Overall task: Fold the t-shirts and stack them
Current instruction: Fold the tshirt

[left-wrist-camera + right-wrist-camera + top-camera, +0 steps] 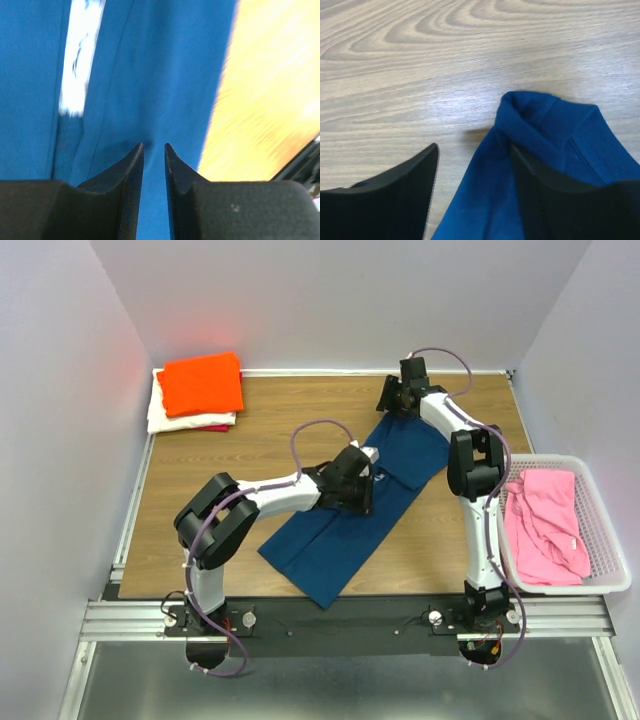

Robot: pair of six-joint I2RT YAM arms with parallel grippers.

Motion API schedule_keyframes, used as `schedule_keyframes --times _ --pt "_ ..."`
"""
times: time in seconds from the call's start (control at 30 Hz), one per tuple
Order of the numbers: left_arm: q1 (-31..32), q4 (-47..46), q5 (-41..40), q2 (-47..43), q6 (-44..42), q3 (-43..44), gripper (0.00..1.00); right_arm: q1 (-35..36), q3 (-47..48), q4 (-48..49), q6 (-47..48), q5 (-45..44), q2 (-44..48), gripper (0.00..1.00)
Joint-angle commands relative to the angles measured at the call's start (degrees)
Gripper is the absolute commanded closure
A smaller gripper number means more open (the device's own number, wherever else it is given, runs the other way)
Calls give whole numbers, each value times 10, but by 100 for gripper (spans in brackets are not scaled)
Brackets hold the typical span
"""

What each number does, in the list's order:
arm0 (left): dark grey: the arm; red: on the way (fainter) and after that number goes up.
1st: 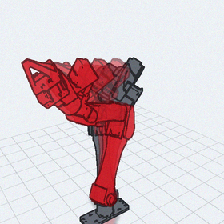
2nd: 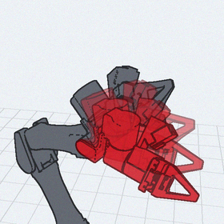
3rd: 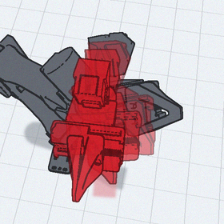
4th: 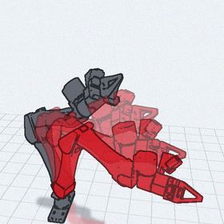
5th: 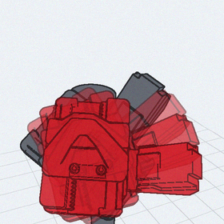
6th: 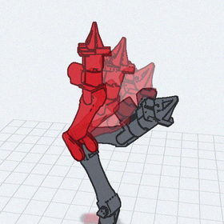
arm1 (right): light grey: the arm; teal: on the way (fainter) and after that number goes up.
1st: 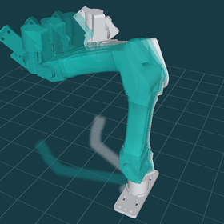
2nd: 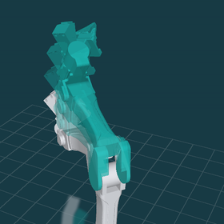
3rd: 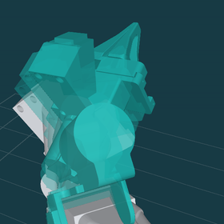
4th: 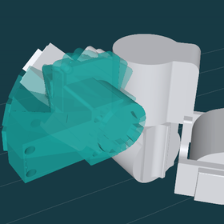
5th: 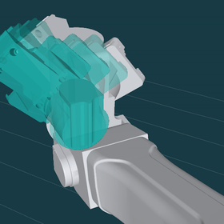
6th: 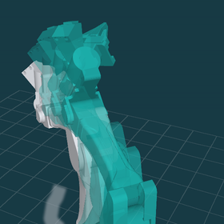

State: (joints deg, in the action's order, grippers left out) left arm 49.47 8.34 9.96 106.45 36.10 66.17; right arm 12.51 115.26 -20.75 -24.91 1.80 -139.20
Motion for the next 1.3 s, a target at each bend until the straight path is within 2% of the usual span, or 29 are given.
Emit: schedule_keyframes --times 0.0,0.2,0.23,0.37,0.47,0.5,0.6,0.7,0.87,1.03,1.27 --pt "-11 38 -19 -14 -41 69 67 2 18 -45 25 -33 44 26" --pt "-50 103 -89 -46 -87 71 67 -4 -43 -58 0 -120 151 26" --pt "-53 109 -114 -50 -88 65 67 -5 -81 -58 -9 -127 169 26" --pt "-67 107 -130 -66 -90 20 70 -6 -183 -59 -39 -161 252 27" --pt "-68 105 -147 -76 -86 -9 72 -6 -256 -59 -65 -159 279 39" --pt "-68 105 -158 -78 -85 -23 72 -6 -271 -58 -77 -158 291 48" --pt "-69 100 -169 -83 -85 -48 73 -6 -325 -58 -88 -156 301 62" --pt "-70 99 -182 -87 -84 -63 73 -6 -358 -58 -93 -167 300 69" --pt "-70 102 -201 -89 -84 -72 73 -6 -372 -56 -95 -183 274 69" --pt "-69 87 -187 -72 -75 -86 74 -6 -334 -55 -79 -162 209 71" --pt "-54 48 -122 -61 -37 -113 75 -6 -193 -55 -35 -125 91 69"
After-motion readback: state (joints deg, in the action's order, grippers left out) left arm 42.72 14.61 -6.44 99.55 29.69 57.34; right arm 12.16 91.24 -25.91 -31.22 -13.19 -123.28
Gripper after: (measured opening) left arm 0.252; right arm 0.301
